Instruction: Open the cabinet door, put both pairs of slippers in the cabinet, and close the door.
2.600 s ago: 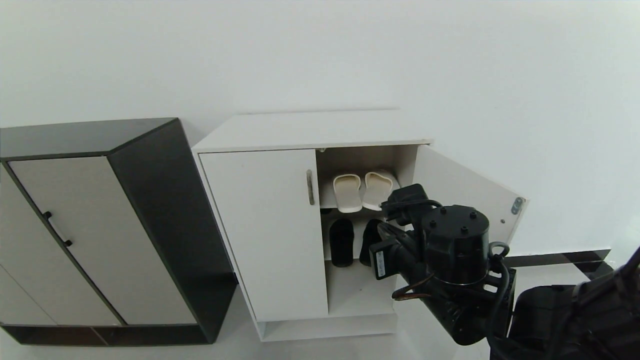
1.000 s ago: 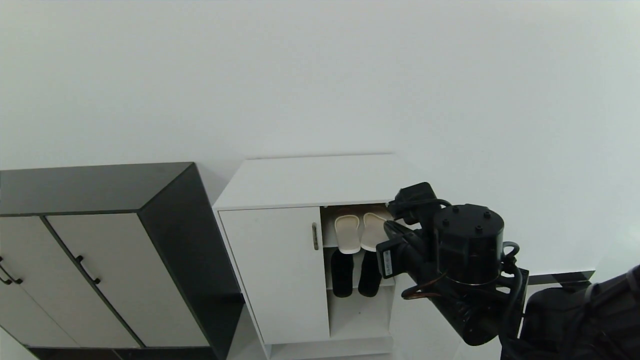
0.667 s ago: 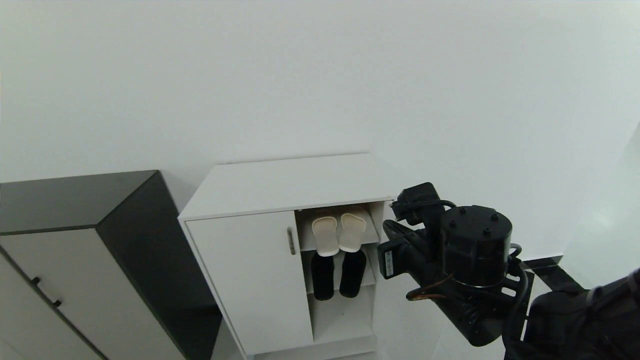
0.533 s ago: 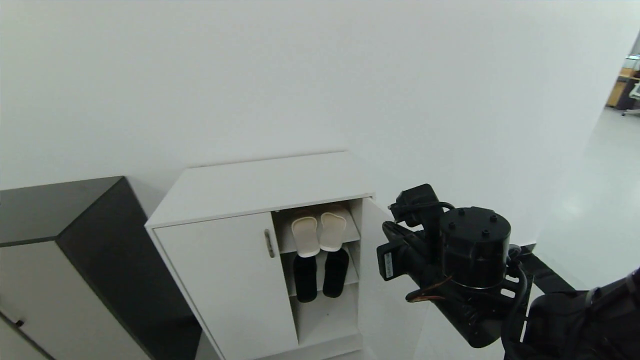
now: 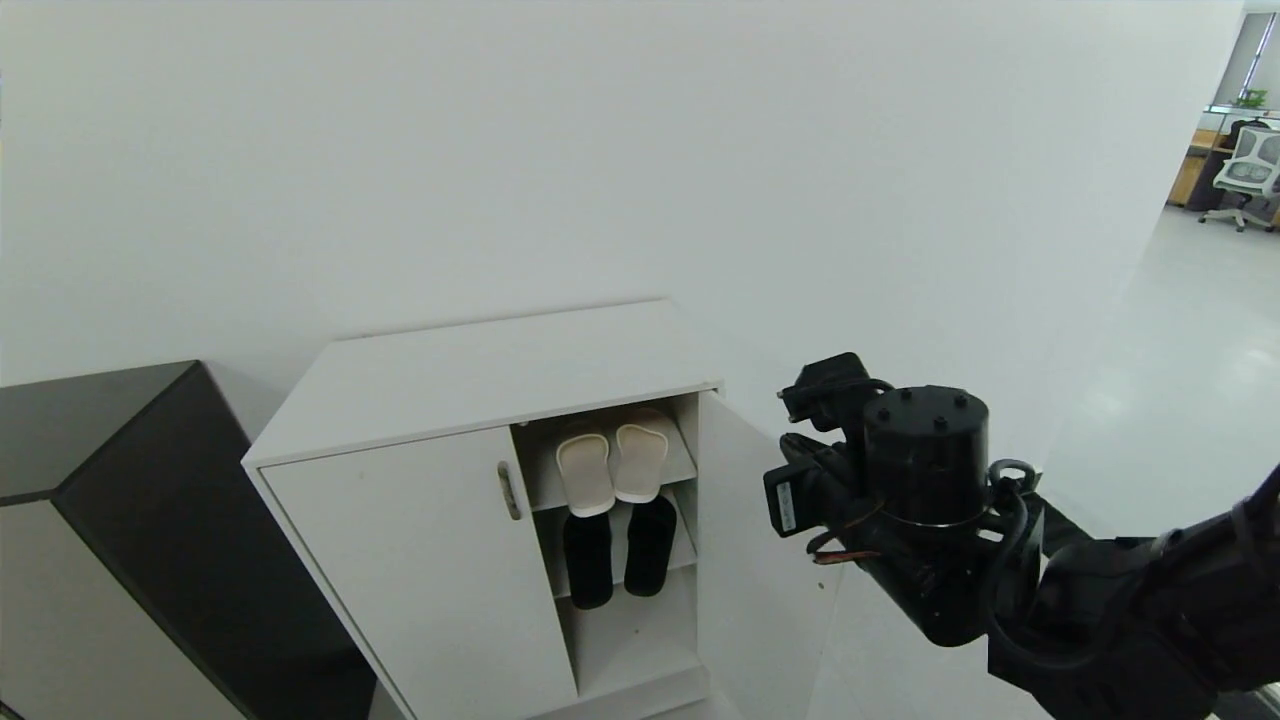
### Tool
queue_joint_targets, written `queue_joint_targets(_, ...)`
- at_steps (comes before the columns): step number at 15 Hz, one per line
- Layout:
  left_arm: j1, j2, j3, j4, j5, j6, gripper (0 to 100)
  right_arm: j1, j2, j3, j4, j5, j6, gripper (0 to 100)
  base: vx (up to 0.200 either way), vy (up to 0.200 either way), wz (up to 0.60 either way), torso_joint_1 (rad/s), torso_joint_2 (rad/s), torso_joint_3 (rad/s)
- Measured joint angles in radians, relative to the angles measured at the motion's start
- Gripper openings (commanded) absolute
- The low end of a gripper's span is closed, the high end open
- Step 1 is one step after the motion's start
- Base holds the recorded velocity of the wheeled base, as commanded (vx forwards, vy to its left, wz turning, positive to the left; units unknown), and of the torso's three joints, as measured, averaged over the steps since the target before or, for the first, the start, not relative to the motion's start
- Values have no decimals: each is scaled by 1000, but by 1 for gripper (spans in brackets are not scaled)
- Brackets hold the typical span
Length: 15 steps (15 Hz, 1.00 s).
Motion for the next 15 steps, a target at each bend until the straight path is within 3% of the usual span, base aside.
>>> queue_joint_targets(5,-1,0,0,0,0,0,0,-46,-40,-246,467,-1,209,0,0,0,0,0,0,0)
queue_joint_targets(8,0,0,0,0,0,-1,0,-89,-11,-356,492,-4,231,0,-200,0,0,6,5,-1)
queue_joint_targets(15,0,0,0,0,1,-3,0,-195,113,-484,489,22,217,0,0,0,0,0,0,0)
